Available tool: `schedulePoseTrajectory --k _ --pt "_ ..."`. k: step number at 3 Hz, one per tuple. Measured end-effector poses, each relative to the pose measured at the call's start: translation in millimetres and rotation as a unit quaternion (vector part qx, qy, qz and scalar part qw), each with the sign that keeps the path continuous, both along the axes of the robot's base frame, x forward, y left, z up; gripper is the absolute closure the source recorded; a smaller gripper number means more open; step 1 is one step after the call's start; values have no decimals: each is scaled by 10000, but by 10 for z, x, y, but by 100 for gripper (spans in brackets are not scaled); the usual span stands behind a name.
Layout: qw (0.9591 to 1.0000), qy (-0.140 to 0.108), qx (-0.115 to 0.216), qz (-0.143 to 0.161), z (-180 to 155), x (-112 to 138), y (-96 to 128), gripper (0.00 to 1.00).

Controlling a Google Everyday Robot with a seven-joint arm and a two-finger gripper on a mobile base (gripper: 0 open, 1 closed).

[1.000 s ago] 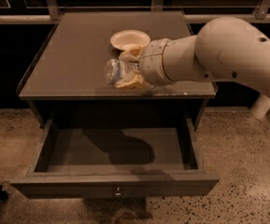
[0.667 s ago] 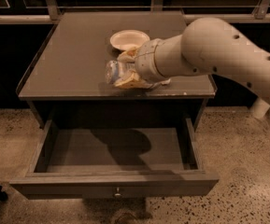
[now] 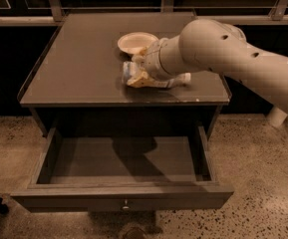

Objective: Pick blue plastic bottle from top drawer and place on counter

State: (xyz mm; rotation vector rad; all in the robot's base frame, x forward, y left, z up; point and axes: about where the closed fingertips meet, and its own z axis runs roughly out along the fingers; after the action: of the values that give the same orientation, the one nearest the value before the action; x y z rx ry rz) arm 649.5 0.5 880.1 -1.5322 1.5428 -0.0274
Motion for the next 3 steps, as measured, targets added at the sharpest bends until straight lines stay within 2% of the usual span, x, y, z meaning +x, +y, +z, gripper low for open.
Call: schedulePoseTrajectory --k 1,3 --pt "10000 12 -33 -36 -18 23 -14 82" --pt "10000 12 -33 -36 -18 23 -13 36"
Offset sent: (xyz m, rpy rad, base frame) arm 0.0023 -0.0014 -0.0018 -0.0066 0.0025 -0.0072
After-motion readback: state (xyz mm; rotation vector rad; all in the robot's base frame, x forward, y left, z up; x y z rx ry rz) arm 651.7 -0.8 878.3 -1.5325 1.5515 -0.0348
